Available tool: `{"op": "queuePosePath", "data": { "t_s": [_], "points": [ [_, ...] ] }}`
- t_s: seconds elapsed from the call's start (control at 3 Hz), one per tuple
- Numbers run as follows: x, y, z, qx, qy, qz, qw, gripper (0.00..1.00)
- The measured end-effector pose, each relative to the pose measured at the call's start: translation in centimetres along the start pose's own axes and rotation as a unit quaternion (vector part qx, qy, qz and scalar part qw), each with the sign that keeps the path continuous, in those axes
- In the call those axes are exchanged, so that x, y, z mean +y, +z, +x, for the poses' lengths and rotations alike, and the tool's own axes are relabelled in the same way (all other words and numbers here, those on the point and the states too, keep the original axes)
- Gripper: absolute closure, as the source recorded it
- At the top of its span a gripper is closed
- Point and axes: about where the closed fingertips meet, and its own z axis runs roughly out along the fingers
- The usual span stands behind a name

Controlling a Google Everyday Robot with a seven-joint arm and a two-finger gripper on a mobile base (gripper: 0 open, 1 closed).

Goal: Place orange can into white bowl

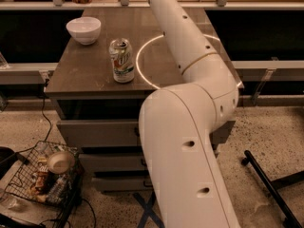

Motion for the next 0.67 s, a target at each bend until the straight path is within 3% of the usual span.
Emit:
{"op": "queuePosePath", "data": {
  "t_s": [0.67],
  "points": [
    [-0.2,3.4,4.8,0.024,-0.015,-0.005,0.9996,1.0]
  ]
}}
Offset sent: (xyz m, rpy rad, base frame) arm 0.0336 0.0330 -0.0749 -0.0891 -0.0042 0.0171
